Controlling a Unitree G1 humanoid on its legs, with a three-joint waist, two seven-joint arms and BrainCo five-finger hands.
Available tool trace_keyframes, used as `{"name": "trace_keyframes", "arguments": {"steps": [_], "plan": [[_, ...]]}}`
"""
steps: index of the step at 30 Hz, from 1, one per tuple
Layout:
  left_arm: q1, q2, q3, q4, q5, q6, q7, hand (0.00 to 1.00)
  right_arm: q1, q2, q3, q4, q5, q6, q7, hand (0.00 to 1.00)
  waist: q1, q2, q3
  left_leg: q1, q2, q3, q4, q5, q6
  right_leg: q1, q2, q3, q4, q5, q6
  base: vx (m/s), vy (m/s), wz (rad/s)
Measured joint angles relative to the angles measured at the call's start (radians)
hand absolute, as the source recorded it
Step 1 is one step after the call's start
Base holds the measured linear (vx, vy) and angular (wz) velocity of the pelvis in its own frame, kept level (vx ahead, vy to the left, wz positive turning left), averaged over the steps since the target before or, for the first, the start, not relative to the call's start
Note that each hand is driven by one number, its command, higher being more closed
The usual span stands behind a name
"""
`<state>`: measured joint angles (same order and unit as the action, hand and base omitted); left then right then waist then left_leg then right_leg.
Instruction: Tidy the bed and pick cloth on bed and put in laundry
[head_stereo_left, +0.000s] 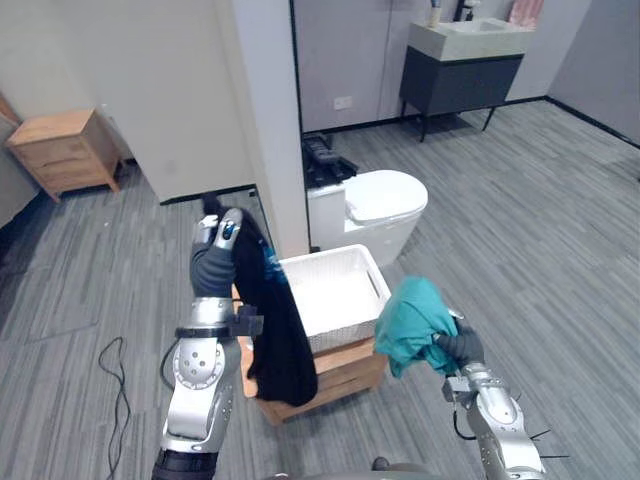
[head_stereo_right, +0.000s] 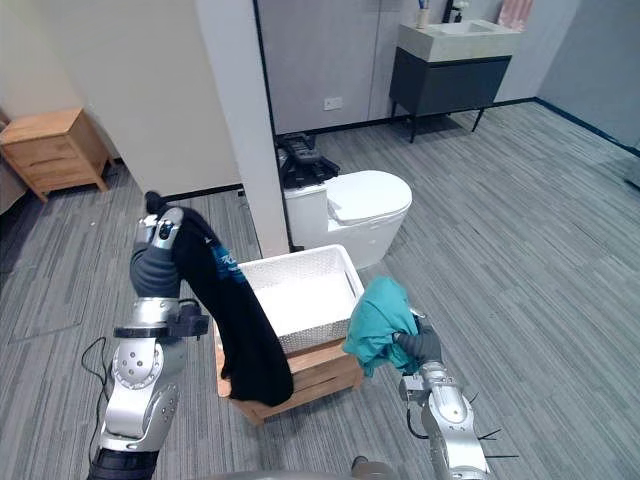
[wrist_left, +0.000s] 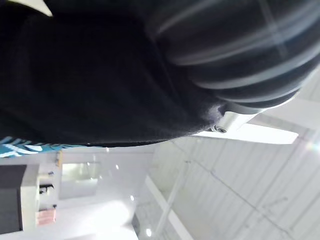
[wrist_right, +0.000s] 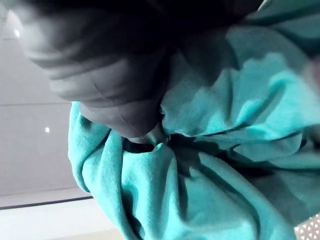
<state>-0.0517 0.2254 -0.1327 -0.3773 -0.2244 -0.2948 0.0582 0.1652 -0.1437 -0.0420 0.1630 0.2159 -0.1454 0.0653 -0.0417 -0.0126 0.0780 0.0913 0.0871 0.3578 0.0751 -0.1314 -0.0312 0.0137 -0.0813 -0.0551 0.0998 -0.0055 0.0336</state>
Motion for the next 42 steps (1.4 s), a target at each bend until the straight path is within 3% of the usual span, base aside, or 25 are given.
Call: {"name": "trace_keyframes", "arguments": {"steps": [4, 10, 16, 26, 29, 34, 38, 42], "plan": [[-0.158, 0.068, -0.023, -0.086, -0.001, 0.001, -0.011, 1.0, -0.003, 0.005, 0.012, -0.002, 0.0, 0.0, 0.004, 1.0, 0.002, 0.001, -0.004, 0.034, -0.002, 0.043, -0.041, 0.031, 0.002, 0.019, -0.007, -0.006, -0.004, 0.007, 0.01, 0.01, 0.059, 0.08], [-0.43, 0.257, -0.013, -0.102, -0.045, 0.009, 0.103, 1.0, 0.006, 0.021, 0.062, -0.067, 0.0, -0.001, 0.001, 1.0, -0.005, -0.006, -0.066, 0.063, -0.01, 0.066, -0.078, 0.043, 0.003, 0.034, -0.01, -0.003, -0.02, 0.012, 0.017, 0.02, 0.037, -0.04], [-0.608, 0.383, -0.017, 0.119, -0.106, 0.063, 0.196, 1.0, 0.045, 0.018, 0.135, -0.074, 0.009, 0.017, -0.021, 1.0, -0.012, 0.008, -0.095, 0.09, -0.002, 0.172, -0.099, 0.048, -0.008, 0.039, -0.018, -0.001, -0.022, 0.014, 0.018, 0.01, 0.018, -0.01], [-0.678, 0.389, -0.071, 0.472, -0.114, 0.114, 0.279, 1.0, 0.154, -0.002, 0.197, -0.073, 0.011, 0.044, -0.016, 1.0, -0.048, 0.013, -0.105, 0.09, 0.003, 0.272, -0.11, 0.034, -0.013, 0.03, -0.006, 0.033, -0.097, 0.061, 0.02, -0.02, -0.006, -0.22], [-0.719, 0.388, -0.071, 0.511, -0.046, 0.114, 0.316, 1.0, 0.164, -0.027, 0.206, -0.073, 0.023, 0.044, 0.001, 1.0, -0.057, 0.013, -0.104, 0.074, 0.014, 0.291, -0.109, 0.033, -0.014, 0.011, 0.004, 0.034, -0.105, 0.078, 0.016, -0.02, -0.024, -0.14], [-0.798, 0.389, -0.091, 0.679, -0.019, 0.102, 0.336, 1.0, 0.193, -0.029, 0.21, -0.073, 0.063, 0.044, -0.001, 1.0, -0.062, 0.011, -0.102, 0.043, 0.021, 0.293, -0.09, 0.046, -0.019, -0.014, 0.007, 0.037, -0.103, 0.083, 0.017, -0.01, -0.005, -0.02], [-0.845, 0.39, -0.151, 0.773, -0.019, 0.053, 0.334, 1.0, 0.167, -0.044, 0.219, -0.073, 0.116, 0.033, -0.006, 1.0, -0.063, -0.001, -0.069, -0.006, 0.017, 0.312, -0.092, 0.043, -0.023, -0.079, 0.007, 0.09, -0.101, 0.105, 0.015, -0.08, 0.011, -0.17], [-0.847, 0.383, -0.218, 0.841, -0.022, 0.045, 0.308, 1.0, 0.164, -0.065, 0.221, -0.097, 0.127, 0.013, -0.006, 1.0, -0.11, -0.009, -0.001, 0.005, 0.008, 0.338, -0.089, 0.049, -0.016, -0.091, 0.003, 0.14, -0.099, 0.111, 0.022, -0.08, -0.005, -0.24]]}}
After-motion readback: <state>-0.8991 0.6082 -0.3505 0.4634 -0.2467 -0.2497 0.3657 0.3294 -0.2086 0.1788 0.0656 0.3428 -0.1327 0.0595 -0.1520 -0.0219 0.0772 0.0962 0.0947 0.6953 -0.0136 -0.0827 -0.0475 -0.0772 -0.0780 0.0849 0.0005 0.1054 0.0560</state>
